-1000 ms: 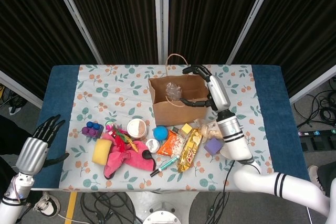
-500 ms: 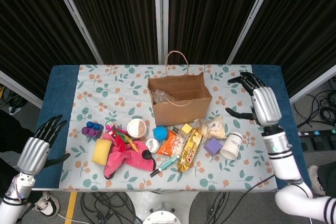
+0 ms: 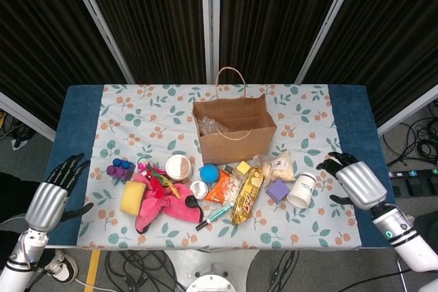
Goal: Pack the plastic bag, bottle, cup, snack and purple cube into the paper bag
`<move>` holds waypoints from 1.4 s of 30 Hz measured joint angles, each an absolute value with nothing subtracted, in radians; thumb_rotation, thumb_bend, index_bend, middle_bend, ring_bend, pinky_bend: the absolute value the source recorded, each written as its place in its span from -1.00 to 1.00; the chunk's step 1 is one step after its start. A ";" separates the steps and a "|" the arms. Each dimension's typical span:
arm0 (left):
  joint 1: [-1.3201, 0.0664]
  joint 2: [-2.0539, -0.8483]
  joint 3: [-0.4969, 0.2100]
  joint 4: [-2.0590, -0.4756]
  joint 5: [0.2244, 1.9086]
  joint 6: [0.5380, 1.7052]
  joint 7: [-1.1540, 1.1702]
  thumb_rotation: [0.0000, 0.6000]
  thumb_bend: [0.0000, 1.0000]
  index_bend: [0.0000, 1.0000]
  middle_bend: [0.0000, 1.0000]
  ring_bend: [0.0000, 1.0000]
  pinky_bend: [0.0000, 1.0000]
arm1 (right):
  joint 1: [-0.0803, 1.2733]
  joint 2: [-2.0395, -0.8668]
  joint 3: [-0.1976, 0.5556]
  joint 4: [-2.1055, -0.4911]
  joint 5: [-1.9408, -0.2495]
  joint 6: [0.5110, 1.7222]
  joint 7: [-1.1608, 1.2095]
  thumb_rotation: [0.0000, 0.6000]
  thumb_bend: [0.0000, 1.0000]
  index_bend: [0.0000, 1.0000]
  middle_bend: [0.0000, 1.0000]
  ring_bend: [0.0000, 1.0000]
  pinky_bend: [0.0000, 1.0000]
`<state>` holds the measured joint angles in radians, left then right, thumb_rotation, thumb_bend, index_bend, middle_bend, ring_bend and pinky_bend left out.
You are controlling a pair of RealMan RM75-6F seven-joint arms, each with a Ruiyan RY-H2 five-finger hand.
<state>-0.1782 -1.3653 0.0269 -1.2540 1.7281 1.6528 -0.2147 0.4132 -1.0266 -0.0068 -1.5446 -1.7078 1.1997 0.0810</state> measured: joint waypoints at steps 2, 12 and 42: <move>-0.177 -1.368 0.028 -1.249 1.731 1.655 -0.207 1.00 -1.00 -0.83 -0.85 -0.88 -0.63 | 0.421 -1.049 -0.019 -1.473 -1.763 1.215 0.088 1.00 -1.00 -0.45 -0.45 -0.77 -0.56; -0.170 -1.375 0.026 -1.221 1.729 1.664 -0.200 1.00 -1.00 -0.83 -0.85 -0.87 -0.63 | 0.495 -1.243 -0.074 -1.115 -1.959 1.264 0.077 1.00 -1.00 -0.58 -0.55 -0.84 -0.63; -0.176 -1.373 0.024 -1.196 1.725 1.660 -0.226 1.00 -1.00 -0.83 -0.85 -0.87 -0.63 | 0.519 -1.494 -0.182 -0.804 -1.912 1.275 0.209 1.00 -1.00 -0.44 -0.45 -0.72 -0.61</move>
